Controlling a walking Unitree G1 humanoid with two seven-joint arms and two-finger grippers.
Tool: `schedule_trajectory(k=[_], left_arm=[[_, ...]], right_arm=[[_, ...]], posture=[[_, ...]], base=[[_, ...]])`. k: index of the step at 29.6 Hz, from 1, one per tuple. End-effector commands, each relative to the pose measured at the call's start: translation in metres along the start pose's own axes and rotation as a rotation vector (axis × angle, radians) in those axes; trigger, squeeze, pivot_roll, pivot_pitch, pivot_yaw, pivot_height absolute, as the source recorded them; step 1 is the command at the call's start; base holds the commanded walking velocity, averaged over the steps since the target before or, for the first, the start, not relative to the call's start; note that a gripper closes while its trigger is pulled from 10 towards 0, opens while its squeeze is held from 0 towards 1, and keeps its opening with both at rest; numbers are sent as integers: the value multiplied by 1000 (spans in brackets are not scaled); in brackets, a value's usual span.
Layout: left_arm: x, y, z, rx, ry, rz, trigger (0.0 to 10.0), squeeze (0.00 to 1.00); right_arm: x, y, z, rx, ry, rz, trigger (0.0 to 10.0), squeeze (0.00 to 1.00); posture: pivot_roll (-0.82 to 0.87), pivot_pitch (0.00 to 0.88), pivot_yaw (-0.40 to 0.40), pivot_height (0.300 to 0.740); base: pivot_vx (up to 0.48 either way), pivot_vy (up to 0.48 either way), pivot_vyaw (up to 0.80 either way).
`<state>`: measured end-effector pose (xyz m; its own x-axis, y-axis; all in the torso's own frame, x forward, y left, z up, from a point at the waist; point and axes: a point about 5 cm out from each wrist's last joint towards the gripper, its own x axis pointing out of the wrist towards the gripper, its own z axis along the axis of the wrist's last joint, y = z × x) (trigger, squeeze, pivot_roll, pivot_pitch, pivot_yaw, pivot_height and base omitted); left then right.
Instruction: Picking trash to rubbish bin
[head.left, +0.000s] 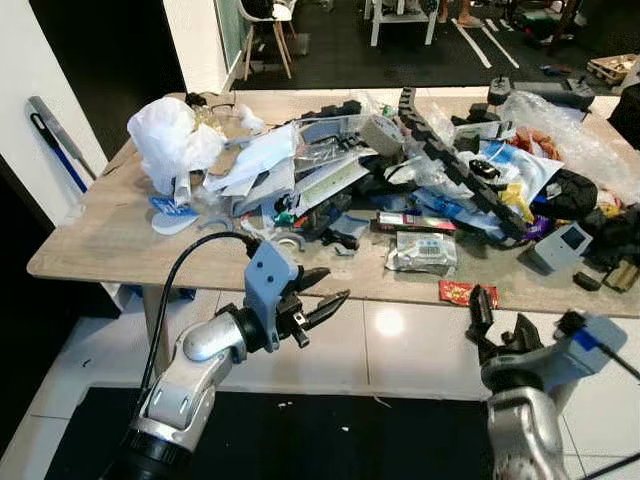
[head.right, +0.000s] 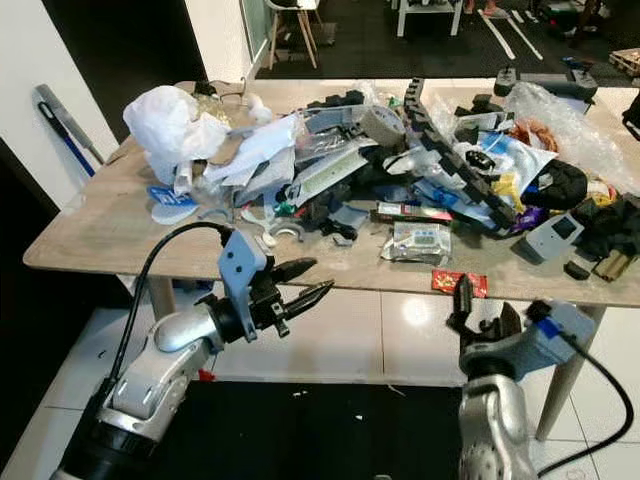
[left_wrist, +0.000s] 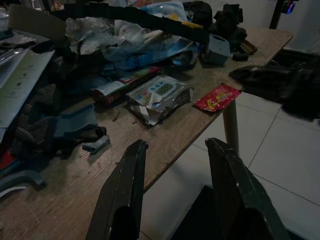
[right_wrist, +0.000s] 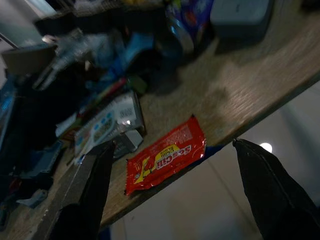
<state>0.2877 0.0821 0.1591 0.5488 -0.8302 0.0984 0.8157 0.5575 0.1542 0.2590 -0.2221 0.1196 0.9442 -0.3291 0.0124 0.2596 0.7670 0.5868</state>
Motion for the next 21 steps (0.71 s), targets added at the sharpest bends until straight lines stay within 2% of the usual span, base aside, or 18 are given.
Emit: schedule_trajectory(k=[1, 2, 9, 20, 21], left_arm=[[-3, 1, -4, -5, 18, 0, 10000, 0], [-3, 1, -3, -3, 18, 1, 10000, 0], [-4, 2, -3, 0, 19, 10, 10000, 0], [-5, 1, -4, -4, 22, 12, 10000, 0], [-5, 2, -4, -4, 22, 11, 10000, 0]], right_arm=[[3, -5, -9, -10, 66, -28, 10000, 412], [10, -3, -9, -13, 67, -31, 10000, 0], [24, -5, -6, -40, 106, -81, 10000, 0], [18, -13, -13, -42, 143, -135, 10000, 0], [18, -14, -13, -40, 141, -143, 4627, 0]], posture=[[-62, 96, 73, 740], [-61, 97, 73, 740], [-56, 101, 63, 740], [-54, 106, 63, 740], [-54, 106, 63, 740]], base=[[0, 0, 0], [0, 0, 0], [0, 0, 0], [0, 0, 0], [0, 0, 0]])
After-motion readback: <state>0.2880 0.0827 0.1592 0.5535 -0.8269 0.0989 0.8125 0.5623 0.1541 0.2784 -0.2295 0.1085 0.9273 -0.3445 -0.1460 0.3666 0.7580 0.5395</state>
